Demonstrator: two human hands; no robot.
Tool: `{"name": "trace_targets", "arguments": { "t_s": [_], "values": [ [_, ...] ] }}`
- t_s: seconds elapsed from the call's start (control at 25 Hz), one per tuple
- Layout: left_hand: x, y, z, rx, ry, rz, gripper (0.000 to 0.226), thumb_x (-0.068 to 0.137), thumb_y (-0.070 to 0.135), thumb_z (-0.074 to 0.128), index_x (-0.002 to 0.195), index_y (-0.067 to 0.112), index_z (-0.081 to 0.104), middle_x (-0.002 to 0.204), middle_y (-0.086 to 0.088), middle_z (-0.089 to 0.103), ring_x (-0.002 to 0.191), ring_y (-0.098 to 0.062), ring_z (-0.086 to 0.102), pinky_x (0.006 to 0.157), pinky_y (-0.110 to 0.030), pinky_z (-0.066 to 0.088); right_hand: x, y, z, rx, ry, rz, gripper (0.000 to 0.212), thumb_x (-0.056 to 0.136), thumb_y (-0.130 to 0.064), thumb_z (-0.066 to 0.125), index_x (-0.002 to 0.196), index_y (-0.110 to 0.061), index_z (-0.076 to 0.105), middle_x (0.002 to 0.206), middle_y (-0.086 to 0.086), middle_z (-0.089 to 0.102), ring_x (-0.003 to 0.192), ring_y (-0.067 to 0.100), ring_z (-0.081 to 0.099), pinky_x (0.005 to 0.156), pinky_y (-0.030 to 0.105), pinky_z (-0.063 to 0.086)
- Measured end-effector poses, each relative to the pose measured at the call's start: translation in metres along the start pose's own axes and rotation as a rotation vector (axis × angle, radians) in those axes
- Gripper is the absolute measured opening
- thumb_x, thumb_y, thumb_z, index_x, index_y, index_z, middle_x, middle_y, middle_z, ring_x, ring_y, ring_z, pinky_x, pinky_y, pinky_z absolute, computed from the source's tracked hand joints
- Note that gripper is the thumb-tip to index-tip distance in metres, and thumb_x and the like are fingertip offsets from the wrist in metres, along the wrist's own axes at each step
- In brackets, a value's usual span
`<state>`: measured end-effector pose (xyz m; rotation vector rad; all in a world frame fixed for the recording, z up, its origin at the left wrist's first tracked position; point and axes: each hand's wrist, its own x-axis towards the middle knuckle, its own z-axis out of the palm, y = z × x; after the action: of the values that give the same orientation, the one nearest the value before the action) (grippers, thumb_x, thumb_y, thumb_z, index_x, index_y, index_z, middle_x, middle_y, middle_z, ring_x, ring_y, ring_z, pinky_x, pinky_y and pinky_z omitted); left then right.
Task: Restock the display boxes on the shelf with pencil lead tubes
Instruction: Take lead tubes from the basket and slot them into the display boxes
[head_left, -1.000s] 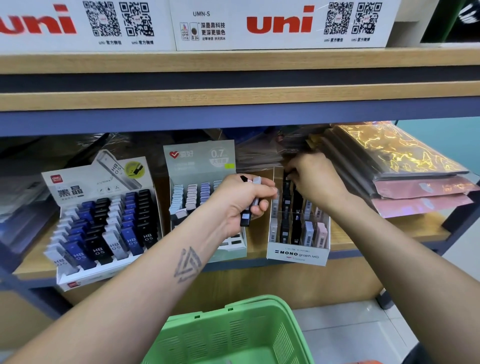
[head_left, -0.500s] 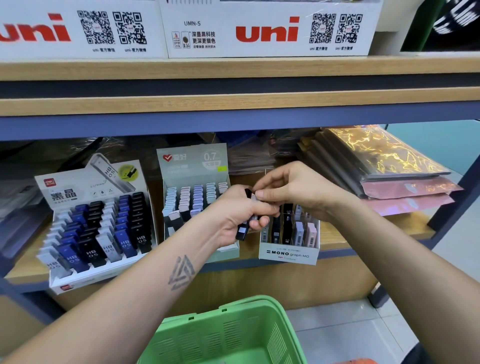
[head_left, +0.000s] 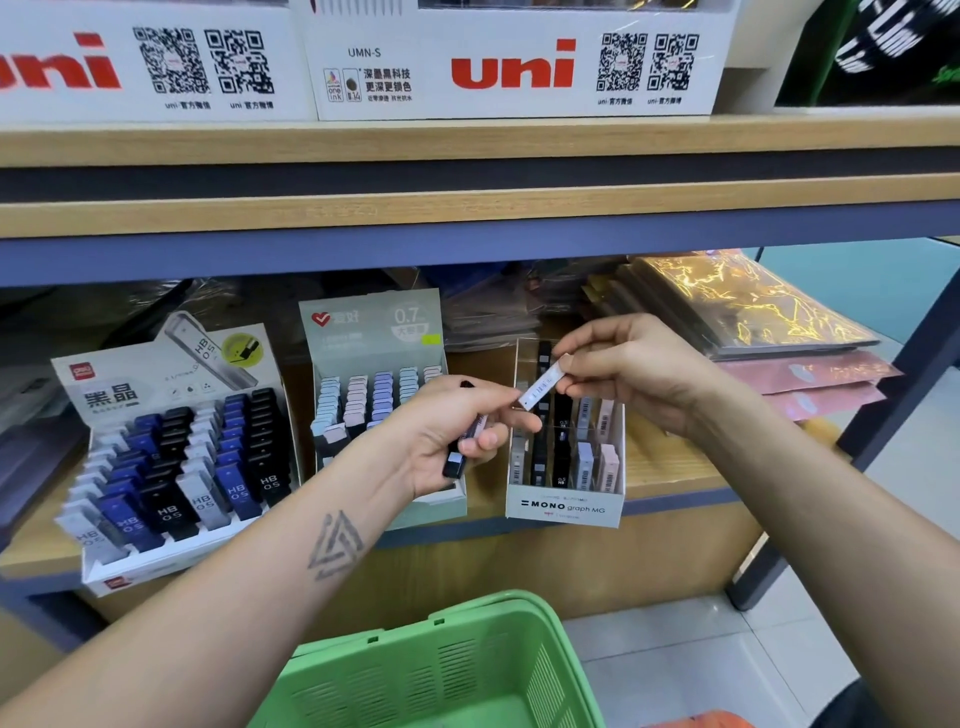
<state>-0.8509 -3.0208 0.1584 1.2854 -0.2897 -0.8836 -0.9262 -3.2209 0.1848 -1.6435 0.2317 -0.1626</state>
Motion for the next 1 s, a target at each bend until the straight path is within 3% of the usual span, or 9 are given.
{"name": "trace_targets", "arguments": {
  "t_s": [0.16, 0.36, 0.56, 0.72, 0.84, 1.0],
  "values": [
    [0.004, -0.002, 0.002, 0.002, 0.074, 0.029, 0.022, 0.095, -0.003, 0.060, 0.114, -0.013, 0.061, 0.088, -0.023, 0.069, 0.041, -0.008, 0.044, 0.031, -0.014, 0.032, -0.004, 0.002, -0.007, -0.063, -0.059, -0.063, 0.015, 0.085, 0.006, 0.072, 0.100, 0.002, 0.070, 0.092, 0.023, 0.074, 0.087, 0.029, 0.074, 0.079, 0.032, 0.063],
    [0.006, -0.003, 0.005, 0.156, 0.226, 0.199, 0.019, 0.087, -0.007, 0.068, 0.106, -0.005, 0.066, 0.058, -0.006, 0.065, 0.039, -0.009, 0.044, 0.034, -0.017, 0.031, -0.010, 0.003, -0.006, -0.384, -0.115, -0.160, 0.019, 0.078, 0.002, 0.081, 0.094, -0.006, 0.075, 0.093, 0.015, 0.075, 0.086, 0.033, 0.071, 0.082, 0.039, 0.058],
    [0.007, -0.003, 0.011, 0.326, 0.255, 0.285, 0.013, 0.086, -0.001, 0.073, 0.099, 0.001, 0.069, 0.046, -0.003, 0.052, 0.038, -0.011, 0.043, 0.034, -0.019, 0.030, -0.012, 0.001, 0.004, -0.508, -0.126, -0.214, 0.022, 0.078, -0.008, 0.085, 0.097, -0.010, 0.073, 0.090, 0.005, 0.075, 0.080, 0.015, 0.070, 0.074, 0.025, 0.058],
    [0.007, 0.002, 0.021, 0.299, 0.221, 0.309, 0.011, 0.088, 0.003, 0.072, 0.099, 0.001, 0.069, 0.048, -0.005, 0.052, 0.036, -0.010, 0.041, 0.034, -0.019, 0.029, -0.009, -0.001, 0.016, -0.903, -0.036, -0.397, 0.017, 0.084, -0.025, 0.080, 0.098, -0.019, 0.072, 0.088, -0.007, 0.071, 0.082, 0.006, 0.067, 0.077, 0.028, 0.059],
    [0.006, 0.006, 0.022, 0.195, 0.172, 0.311, 0.011, 0.092, 0.002, 0.066, 0.102, -0.003, 0.068, 0.065, -0.011, 0.064, 0.035, -0.008, 0.040, 0.034, -0.017, 0.029, -0.008, -0.005, 0.006, -0.744, 0.101, -0.356, 0.012, 0.092, -0.022, 0.072, 0.102, -0.017, 0.075, 0.091, -0.005, 0.075, 0.085, 0.008, 0.070, 0.081, 0.028, 0.059],
    [0.008, 0.004, 0.020, 0.089, 0.145, 0.222, 0.018, 0.095, -0.002, 0.059, 0.109, -0.012, 0.064, 0.076, -0.015, 0.065, 0.035, -0.006, 0.040, 0.032, -0.015, 0.028, -0.011, -0.005, -0.013, -0.493, 0.257, -0.251, 0.011, 0.089, -0.019, 0.076, 0.100, -0.015, 0.079, 0.090, -0.003, 0.076, 0.081, 0.006, 0.070, 0.072, 0.019, 0.054]
  ]
}}
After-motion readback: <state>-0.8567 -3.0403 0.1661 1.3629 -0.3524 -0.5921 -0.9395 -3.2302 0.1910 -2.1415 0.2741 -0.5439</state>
